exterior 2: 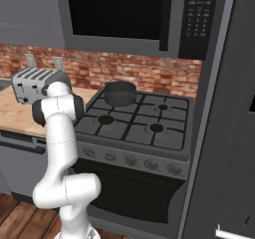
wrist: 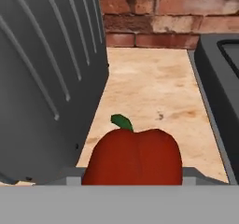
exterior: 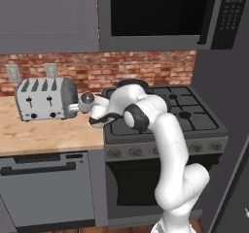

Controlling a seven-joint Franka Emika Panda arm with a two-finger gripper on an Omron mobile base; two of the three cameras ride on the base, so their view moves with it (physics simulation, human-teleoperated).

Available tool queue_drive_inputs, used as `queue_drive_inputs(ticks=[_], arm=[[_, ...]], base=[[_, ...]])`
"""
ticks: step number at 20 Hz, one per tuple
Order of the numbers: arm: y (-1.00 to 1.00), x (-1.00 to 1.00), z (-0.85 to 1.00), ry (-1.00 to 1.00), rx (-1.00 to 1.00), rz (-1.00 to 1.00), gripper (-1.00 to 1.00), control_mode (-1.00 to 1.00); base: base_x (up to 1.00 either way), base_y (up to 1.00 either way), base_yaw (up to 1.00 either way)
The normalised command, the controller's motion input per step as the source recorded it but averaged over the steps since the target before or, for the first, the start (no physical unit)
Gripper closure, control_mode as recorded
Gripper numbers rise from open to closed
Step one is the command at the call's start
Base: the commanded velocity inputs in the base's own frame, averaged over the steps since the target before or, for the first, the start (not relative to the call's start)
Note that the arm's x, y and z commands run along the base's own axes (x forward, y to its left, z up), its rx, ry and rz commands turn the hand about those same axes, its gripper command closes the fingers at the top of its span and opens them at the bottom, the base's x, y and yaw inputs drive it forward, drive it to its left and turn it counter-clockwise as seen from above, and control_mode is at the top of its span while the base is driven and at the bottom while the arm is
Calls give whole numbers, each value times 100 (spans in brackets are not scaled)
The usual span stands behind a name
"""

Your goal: Turn on the burner for the pot on the stove. Wait thirty seconds for the pot to heat up. Then add the bell pepper to the pot.

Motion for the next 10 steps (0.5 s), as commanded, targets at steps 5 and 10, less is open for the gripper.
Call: queue_drive_inputs(ticks=[5, 10], arm=[[-21, 0, 36, -29, -8, -3, 100, -100], [-24, -2, 42, -17, 0, -4, 100, -100]], base=[[0, 0, 0], [0, 0, 0]])
